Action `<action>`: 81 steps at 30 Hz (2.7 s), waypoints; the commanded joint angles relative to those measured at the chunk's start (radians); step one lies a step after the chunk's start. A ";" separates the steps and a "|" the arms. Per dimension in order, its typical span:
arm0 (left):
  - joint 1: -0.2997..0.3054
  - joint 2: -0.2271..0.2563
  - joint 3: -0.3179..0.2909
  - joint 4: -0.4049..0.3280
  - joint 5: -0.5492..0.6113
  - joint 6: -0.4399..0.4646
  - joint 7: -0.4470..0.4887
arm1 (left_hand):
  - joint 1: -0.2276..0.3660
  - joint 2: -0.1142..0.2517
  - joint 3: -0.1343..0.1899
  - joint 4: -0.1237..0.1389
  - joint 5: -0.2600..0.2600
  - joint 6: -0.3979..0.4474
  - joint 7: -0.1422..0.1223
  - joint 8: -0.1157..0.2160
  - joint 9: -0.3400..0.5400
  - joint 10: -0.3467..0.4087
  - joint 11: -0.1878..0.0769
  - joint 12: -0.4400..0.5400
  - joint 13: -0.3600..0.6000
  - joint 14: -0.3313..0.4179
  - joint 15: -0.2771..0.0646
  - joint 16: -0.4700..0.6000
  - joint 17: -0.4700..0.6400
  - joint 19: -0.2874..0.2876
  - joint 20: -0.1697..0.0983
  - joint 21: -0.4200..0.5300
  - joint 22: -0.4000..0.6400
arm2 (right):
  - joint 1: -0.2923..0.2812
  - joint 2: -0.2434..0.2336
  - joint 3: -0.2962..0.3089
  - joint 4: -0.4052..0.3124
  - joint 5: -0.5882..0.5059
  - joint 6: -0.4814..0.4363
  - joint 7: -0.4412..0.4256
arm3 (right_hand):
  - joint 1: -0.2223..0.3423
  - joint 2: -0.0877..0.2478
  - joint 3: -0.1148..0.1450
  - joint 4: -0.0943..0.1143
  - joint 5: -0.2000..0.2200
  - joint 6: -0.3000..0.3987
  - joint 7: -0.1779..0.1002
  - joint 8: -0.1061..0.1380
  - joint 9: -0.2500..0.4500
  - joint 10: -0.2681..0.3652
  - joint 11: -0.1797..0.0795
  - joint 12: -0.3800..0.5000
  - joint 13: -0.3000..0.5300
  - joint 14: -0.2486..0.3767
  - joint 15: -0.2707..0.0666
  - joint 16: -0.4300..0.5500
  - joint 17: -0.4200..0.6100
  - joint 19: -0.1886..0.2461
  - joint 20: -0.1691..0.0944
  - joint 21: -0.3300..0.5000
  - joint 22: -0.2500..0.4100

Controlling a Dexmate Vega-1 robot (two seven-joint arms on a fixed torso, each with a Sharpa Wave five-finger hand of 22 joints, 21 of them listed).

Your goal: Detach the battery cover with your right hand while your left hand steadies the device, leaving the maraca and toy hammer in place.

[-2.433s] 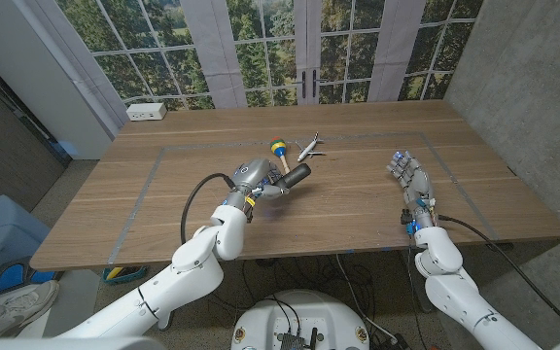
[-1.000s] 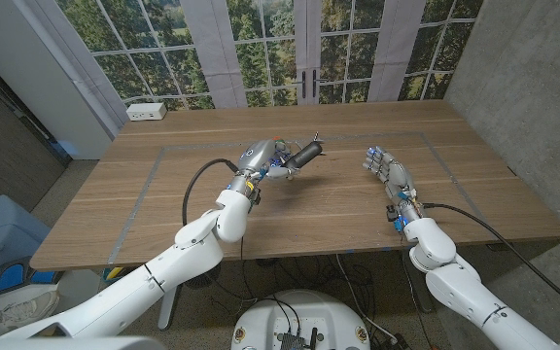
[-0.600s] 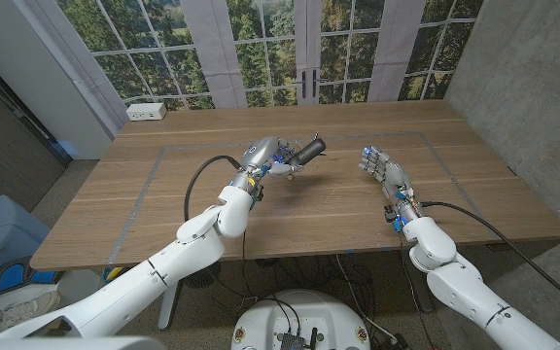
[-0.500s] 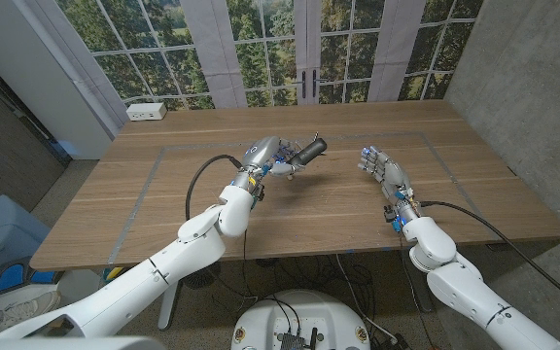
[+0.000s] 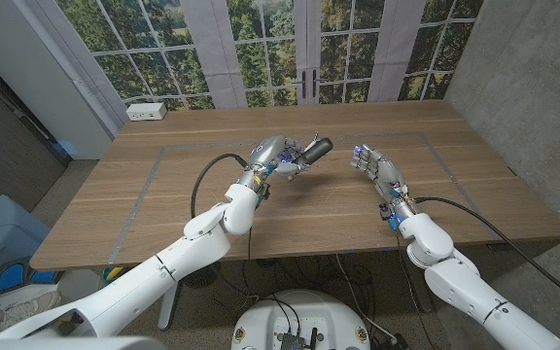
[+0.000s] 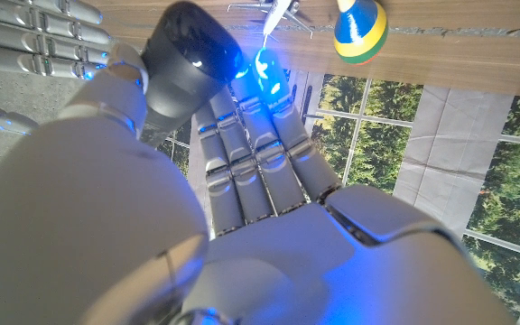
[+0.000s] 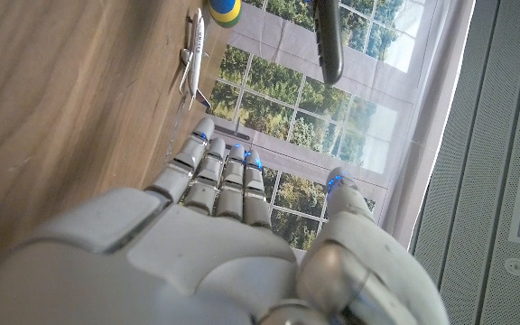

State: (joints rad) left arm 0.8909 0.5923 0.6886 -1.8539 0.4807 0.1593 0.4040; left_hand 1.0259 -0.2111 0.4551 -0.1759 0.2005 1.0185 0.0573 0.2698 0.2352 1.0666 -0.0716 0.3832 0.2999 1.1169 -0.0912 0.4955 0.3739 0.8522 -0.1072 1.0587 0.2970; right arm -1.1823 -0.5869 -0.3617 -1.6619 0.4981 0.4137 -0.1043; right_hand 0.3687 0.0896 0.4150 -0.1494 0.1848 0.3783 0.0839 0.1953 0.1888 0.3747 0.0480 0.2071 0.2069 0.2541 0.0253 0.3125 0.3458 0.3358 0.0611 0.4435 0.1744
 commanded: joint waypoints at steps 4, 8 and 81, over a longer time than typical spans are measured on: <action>-0.016 -0.016 0.015 0.035 0.000 -0.036 0.009 | 0.283 0.270 0.001 -0.002 0.008 0.012 -0.003 -0.003 0.002 0.063 -0.061 -0.007 0.003 0.114 -0.147 0.004 0.003 -0.010 -0.095 0.015 -0.002 | 0.024 -0.014 -0.022 -0.007 0.019 -0.023 0.041 | 0.003 -0.003 -0.002 -0.003 -0.003 0.022 0.003 0.011 0.002 0.007 0.002 0.001 0.003 0.011 -0.001 0.005 0.005 0.009 0.009 -0.006 0.005; -0.016 -0.016 0.020 0.044 0.014 -0.043 0.023 | 0.283 0.270 0.000 -0.002 0.008 0.011 -0.002 -0.005 0.002 0.063 -0.062 -0.008 0.003 0.115 -0.147 0.004 0.005 -0.013 -0.095 0.019 -0.002 | 0.025 -0.017 -0.026 -0.018 0.012 -0.030 0.038 | 0.003 -0.005 -0.006 -0.003 -0.004 0.035 0.008 0.016 0.003 0.021 0.009 0.008 0.005 0.029 -0.004 0.013 0.008 0.014 0.020 -0.007 0.006; -0.031 -0.031 0.050 0.076 0.052 -0.047 0.020 | 0.285 0.267 0.001 -0.002 0.012 0.021 -0.002 -0.030 0.007 0.070 -0.062 -0.023 0.013 0.114 -0.147 -0.011 0.019 -0.048 -0.092 0.089 -0.030 | 0.068 -0.008 -0.088 -0.109 -0.125 -0.149 -0.084 | 0.481 -0.105 -0.072 -0.019 0.031 0.218 -0.065 0.177 0.089 0.267 -0.125 0.213 0.239 0.271 -0.149 0.271 0.262 0.196 -0.019 0.050 0.028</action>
State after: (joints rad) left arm 0.8638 0.5659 0.7310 -1.7803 0.5233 0.1092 0.4220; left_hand 1.0307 -0.2143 0.4496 -0.1760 0.2067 1.0330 0.0537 0.2428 0.2419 1.0805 -0.0787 0.3638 0.3094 1.1173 -0.0913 0.4840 0.3874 0.8129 -0.0967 1.1364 0.2655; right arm -1.1081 -0.6120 -0.4447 -1.7599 0.4250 0.2688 -0.1301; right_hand 0.8073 -0.0142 0.3567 -0.1704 0.2049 0.5707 0.0247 0.3494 0.2644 0.6119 -0.0699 0.3878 0.4124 0.4977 -0.0463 0.5465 0.5643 0.5089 0.0490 0.4777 0.1971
